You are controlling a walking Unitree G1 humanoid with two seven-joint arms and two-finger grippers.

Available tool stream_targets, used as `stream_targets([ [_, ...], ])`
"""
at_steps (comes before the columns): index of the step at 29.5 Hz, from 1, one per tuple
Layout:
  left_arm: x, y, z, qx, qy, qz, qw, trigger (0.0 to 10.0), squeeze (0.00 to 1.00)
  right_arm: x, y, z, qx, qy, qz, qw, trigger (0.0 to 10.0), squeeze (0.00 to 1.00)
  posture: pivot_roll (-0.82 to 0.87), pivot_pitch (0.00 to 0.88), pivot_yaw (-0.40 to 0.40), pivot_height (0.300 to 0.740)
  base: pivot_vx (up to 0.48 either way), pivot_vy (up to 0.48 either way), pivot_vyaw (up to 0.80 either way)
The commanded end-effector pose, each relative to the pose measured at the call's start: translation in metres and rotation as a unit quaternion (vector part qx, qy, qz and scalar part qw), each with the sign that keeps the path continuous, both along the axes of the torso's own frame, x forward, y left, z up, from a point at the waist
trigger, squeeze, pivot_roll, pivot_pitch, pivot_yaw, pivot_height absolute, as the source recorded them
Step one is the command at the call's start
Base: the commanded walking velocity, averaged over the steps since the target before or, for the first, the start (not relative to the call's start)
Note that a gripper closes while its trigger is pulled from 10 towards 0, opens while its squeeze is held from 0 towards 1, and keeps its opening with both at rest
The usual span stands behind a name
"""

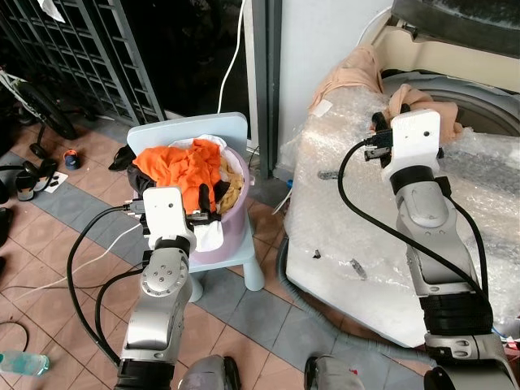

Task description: Clothes washing

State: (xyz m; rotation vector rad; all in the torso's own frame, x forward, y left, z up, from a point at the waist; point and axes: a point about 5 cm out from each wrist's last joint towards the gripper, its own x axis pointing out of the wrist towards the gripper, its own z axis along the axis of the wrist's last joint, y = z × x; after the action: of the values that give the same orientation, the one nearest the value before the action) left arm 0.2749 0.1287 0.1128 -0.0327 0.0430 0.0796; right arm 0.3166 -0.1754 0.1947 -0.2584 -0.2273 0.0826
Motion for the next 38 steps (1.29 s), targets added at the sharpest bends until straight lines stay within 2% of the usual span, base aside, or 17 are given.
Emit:
stream_targets([
  [1, 0.0, 0.001, 0.001, 0.0, -0.001, 0.004, 1.0, 10.0, 0.0, -0.004, 0.007, 0.007, 0.003, -0.018, 0.029, 0.999, 10.0, 1.0, -0.06, 0.078, 0.092, 0.74, 0.0, 0.0, 0.0],
  [3, 0.0, 0.001, 0.003, -0.002, -0.005, 0.006, 1.0, 10.0, 0.0, -0.01, 0.012, 0.011, -0.019, -0.041, 0.05, 0.998, 10.0, 1.0, -0.06, 0.08, 0.094, 0.74, 0.0, 0.0, 0.0],
  [6, 0.001, 0.002, 0.003, -0.001, -0.006, 0.006, 1.0, 10.0, 0.0, -0.014, 0.02, 0.011, -0.035, -0.042, 0.091, 0.994, 10.0, 1.0, -0.06, 0.081, 0.094, 0.74, 0.0, 0.0, 0.0],
  [9, 0.002, 0.002, 0.005, 0.0, -0.009, 0.004, 1.0, 10.0, 0.0, -0.016, 0.026, 0.004, -0.072, -0.021, 0.133, 0.988, 10.0, 1.0, -0.05, 0.093, 0.093, 0.74, 0.0, 0.0, 0.0],
  [10, 0.002, 0.003, 0.006, 0.001, -0.011, 0.003, 1.0, 10.0, 0.0, -0.015, 0.025, -0.003, -0.106, -0.009, 0.134, 0.985, 10.0, 1.0, -0.05, 0.1, 0.091, 0.74, 0.0, 0.0, 0.0],
  [13, -0.001, 0.004, 0.006, 0.004, -0.009, 0.003, 1.0, 10.0, 0.0, -0.009, 0.016, -0.019, -0.114, 0.042, 0.106, 0.987, 10.0, 1.0, -0.04, 0.104, 0.094, 0.74, 0.0, 0.0, 0.0],
  [15, -0.001, 0.005, 0.006, 0.004, -0.008, 0.003, 1.0, 10.0, 0.0, -0.009, 0.014, -0.021, -0.114, 0.046, 0.099, 0.987, 10.0, 1.0, -0.04, 0.104, 0.094, 0.74, 0.0, 0.0, 0.0],
  [17, -0.002, 0.006, 0.005, 0.005, -0.007, 0.004, 1.0, 10.0, 0.0, -0.004, 0.007, -0.029, -0.108, 0.071, 0.07, 0.989, 10.0, 1.0, -0.04, 0.098, 0.095, 0.74, 0.0, 0.0, 0.0],
  [18, -0.002, 0.006, 0.006, 0.007, -0.008, 0.003, 1.0, 10.0, 0.0, -0.001, -0.001, -0.029, -0.085, 0.074, 0.043, 0.993, 10.0, 1.0, -0.03, 0.094, 0.095, 0.74, 0.0, 0.0, 0.0],
  [22, -0.001, 0.006, 0.005, 0.007, -0.006, 0.004, 1.0, 10.0, 0.0, 0.006, -0.019, -0.029, -0.066, 0.072, -0.031, 0.995, 10.0, 1.0, -0.03, 0.083, 0.092, 0.74, 0.0, 0.0, 0.0],
  [23, -0.001, 0.005, 0.004, 0.005, -0.005, 0.004, 1.0, 10.0, 0.0, 0.008, -0.028, -0.029, -0.057, 0.07, -0.066, 0.994, 10.0, 1.0, -0.03, 0.071, 0.088, 0.74, 0.0, 0.0, 0.0],
  [26, -0.002, 0.004, 0.003, 0.004, -0.003, 0.004, 1.0, 10.0, 0.0, 0.01, -0.037, -0.026, -0.026, 0.061, -0.1, 0.993, 10.0, 1.0, -0.03, 0.065, 0.084, 0.74, 0.0, 0.0, 0.0],
  [28, -0.002, 0.005, 0.001, 0.0, -0.001, 0.008, 1.0, 10.0, 0.0, 0.012, -0.042, -0.016, -0.004, 0.03, -0.129, 0.991, 10.0, 1.0, -0.03, 0.056, 0.081, 0.74, 0.0, 0.0, 0.0],
  [32, -0.002, 0.005, 0.001, 0.0, -0.001, 0.008, 1.0, 10.0, 0.0, 0.012, -0.032, -0.013, 0.01, 0.017, -0.109, 0.994, 10.0, 1.0, -0.04, 0.052, 0.081, 0.74, 0.0, 0.0, 0.0],
  [34, -0.001, 0.005, 0.002, 0.001, -0.003, 0.006, 1.0, 10.0, 0.0, 0.008, 0.005, -0.015, 0.031, 0.018, 0.007, 0.999, 10.0, 1.0, -0.03, 0.054, 0.094, 0.74, 0.0, 0.0, 0.0],
  [37, 0.0, 0.006, 0.003, 0.001, -0.003, 0.006, 1.0, 10.0, 0.0, 0.006, 0.017, -0.014, 0.027, 0.021, 0.048, 0.998, 10.0, 1.0, -0.04, 0.063, 0.106, 0.74, 0.0, 0.0, 0.0],
  [38, 0.001, 0.006, 0.004, 0.002, -0.003, 0.005, 1.0, 10.0, 0.0, 0.003, 0.033, -0.018, 0.022, 0.039, 0.111, 0.993, 10.0, 1.0, -0.04, 0.071, 0.111, 0.74, 0.0, 0.0, 0.0],
])
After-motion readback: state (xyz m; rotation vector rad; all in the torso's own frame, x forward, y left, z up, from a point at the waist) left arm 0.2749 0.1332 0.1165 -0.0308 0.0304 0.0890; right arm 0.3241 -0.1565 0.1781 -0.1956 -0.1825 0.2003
